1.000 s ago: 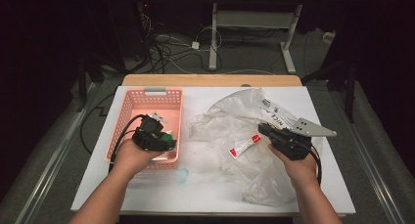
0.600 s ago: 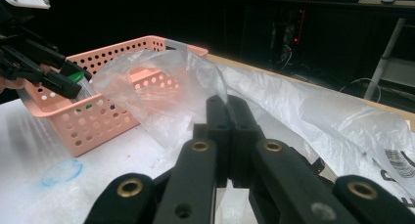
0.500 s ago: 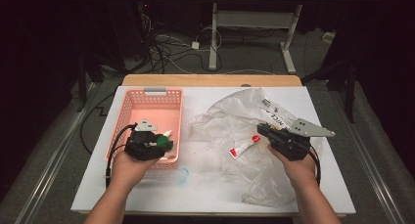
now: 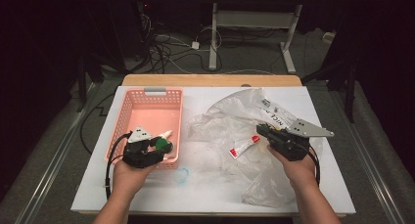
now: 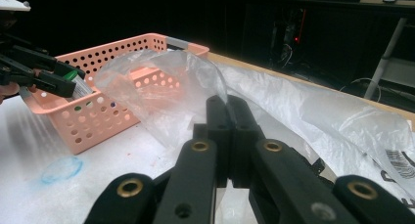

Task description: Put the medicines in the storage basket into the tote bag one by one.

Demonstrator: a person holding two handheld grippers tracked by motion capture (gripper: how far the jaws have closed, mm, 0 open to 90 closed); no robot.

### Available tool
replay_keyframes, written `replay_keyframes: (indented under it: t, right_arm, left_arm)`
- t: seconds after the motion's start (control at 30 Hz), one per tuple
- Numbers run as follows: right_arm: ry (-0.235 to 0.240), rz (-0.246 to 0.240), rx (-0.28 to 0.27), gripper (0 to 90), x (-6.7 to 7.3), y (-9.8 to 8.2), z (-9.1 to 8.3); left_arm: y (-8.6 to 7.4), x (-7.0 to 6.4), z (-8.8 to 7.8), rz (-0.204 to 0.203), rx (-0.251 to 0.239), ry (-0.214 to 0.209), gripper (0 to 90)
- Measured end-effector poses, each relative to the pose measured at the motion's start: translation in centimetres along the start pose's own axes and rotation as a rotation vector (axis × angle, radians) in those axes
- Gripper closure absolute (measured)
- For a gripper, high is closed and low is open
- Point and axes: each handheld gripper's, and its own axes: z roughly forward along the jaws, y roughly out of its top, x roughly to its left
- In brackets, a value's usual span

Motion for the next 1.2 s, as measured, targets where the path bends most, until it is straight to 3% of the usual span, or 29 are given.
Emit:
replay_keyframes:
  t: [0.33,0.7,1.2]
  right_arm:
    - [-0.003,0.005,-0.010,90.0,-0.1,0.1,-0.3]
    - [-0.004,0.003,-0.015,90.0,-0.2,0.2,-0.4]
    - [-0.005,0.000,-0.017,90.0,-0.1,0.2,-0.5]
  left_arm:
    - [-0.3,-0.2,-0.2,0.003,-0.039,-0.003,50.1]
    - [0.4,-1.3,-1.5,0.025,-0.102,-0.004,50.1]
    - [1.4,-3.6,-2.6,0.056,-0.170,-0.084,50.0]
